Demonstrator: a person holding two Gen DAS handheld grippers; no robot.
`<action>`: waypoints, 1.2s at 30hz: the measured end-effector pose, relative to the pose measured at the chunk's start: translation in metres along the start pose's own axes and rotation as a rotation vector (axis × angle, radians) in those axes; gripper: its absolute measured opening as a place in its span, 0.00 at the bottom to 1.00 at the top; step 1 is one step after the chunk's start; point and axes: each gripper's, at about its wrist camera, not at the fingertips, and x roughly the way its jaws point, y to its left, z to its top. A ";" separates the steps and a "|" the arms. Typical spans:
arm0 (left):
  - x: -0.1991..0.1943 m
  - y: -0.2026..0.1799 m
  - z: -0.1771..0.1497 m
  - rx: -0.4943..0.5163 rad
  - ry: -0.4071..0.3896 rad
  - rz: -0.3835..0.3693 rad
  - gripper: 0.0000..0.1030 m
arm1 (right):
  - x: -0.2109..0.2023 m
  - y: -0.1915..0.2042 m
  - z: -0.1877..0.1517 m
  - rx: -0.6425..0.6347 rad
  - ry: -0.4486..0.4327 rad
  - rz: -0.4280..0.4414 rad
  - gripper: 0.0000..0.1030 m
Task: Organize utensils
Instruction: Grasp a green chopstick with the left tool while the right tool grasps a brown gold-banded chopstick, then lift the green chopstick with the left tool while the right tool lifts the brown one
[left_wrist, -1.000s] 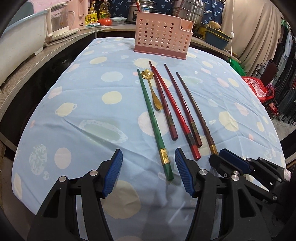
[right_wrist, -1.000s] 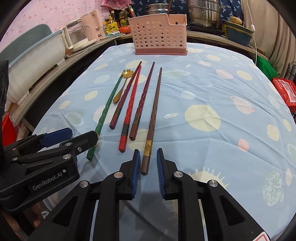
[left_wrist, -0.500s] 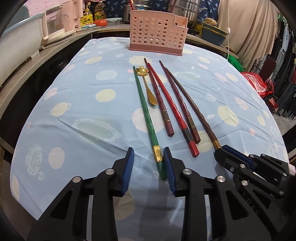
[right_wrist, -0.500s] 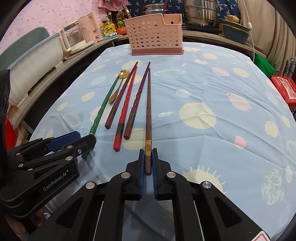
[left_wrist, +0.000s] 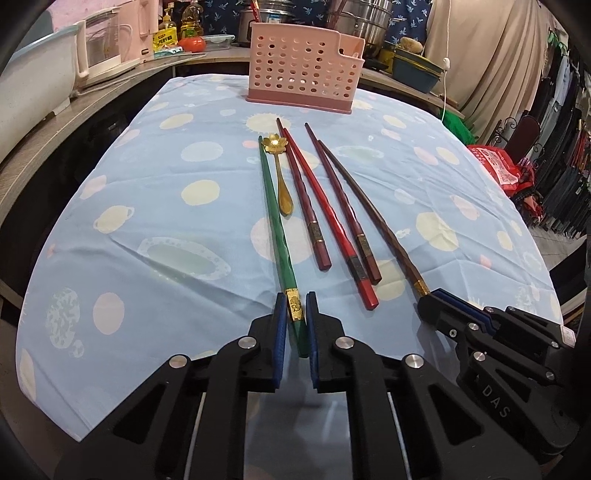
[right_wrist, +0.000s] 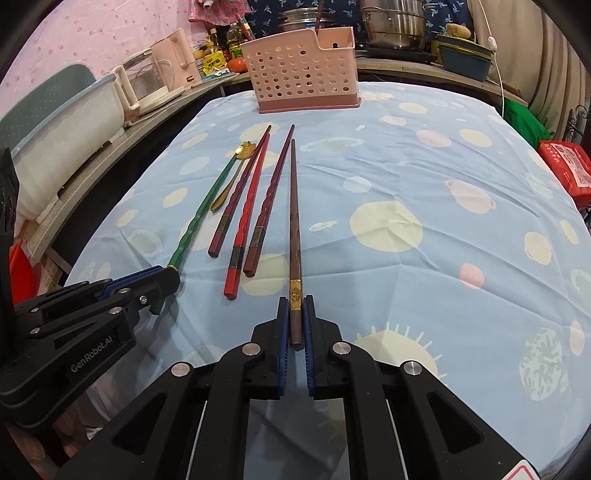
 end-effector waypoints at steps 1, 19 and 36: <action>-0.002 0.000 0.001 -0.001 -0.003 0.000 0.10 | -0.002 -0.001 0.000 0.003 -0.004 0.001 0.07; -0.048 0.016 0.039 -0.033 -0.113 0.010 0.08 | -0.058 -0.017 0.040 0.057 -0.150 0.011 0.07; -0.096 0.027 0.115 -0.027 -0.277 0.028 0.06 | -0.099 -0.026 0.101 0.058 -0.309 0.003 0.07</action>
